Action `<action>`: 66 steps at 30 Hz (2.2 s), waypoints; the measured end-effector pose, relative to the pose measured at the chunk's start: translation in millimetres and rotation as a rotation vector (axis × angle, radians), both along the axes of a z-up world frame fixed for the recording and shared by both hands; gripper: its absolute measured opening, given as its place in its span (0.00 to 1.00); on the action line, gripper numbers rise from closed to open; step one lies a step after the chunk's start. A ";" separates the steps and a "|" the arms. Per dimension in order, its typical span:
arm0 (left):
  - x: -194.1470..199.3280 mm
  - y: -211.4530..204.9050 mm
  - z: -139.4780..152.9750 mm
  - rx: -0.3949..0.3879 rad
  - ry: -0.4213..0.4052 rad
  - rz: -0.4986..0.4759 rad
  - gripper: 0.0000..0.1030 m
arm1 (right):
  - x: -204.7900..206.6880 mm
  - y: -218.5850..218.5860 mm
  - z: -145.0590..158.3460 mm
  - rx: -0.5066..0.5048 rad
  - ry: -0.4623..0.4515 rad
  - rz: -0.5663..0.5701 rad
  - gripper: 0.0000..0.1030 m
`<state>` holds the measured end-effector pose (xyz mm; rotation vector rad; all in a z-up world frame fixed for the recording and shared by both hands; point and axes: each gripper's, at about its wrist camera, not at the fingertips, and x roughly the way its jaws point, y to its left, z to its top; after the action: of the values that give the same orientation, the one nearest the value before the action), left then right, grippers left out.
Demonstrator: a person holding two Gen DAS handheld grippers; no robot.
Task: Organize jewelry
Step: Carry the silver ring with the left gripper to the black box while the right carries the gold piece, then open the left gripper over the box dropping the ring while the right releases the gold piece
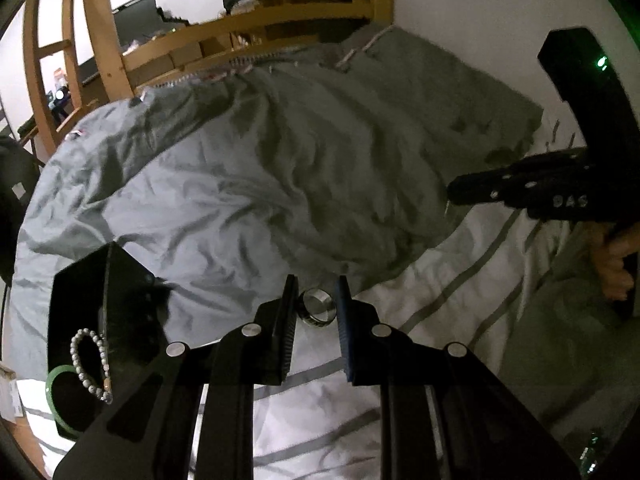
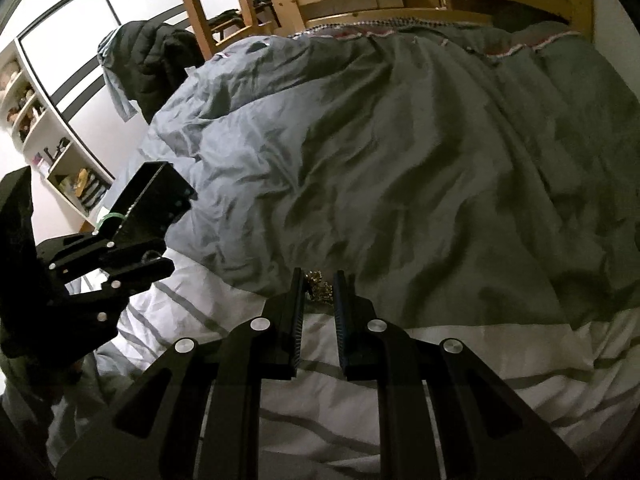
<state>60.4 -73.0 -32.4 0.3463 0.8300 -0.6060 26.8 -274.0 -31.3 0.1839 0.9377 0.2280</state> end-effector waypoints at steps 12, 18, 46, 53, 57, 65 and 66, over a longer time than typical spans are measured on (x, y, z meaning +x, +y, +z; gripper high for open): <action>-6.0 42.0 32.2 -0.065 -0.032 0.073 0.18 | -0.3 46.6 28.6 -0.070 -0.018 0.058 0.14; 1.7 66.2 41.9 -0.100 -0.035 0.113 0.18 | 13.6 78.5 44.9 -0.104 -0.030 0.101 0.14; 41.8 168.3 51.5 -0.090 0.005 0.335 0.18 | 81.9 211.5 51.2 -0.147 -0.020 0.297 0.14; 60.7 190.3 36.9 -0.093 0.087 0.414 0.18 | 99.5 245.4 43.1 -0.129 -0.006 0.351 0.14; 70.6 202.3 24.0 -0.089 0.159 0.477 0.18 | 106.8 259.8 37.4 -0.111 -0.001 0.375 0.14; 77.1 203.8 8.9 -0.061 0.203 0.498 0.18 | 117.0 287.3 20.6 -0.102 0.012 0.426 0.14; 78.2 203.6 6.9 -0.054 0.208 0.502 0.18 | 119.8 289.8 17.6 -0.096 0.016 0.432 0.14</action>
<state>138.6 130.5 -25.5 0.0177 1.0526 -0.1944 146.6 15.8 -13.7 -0.1092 0.9956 0.5789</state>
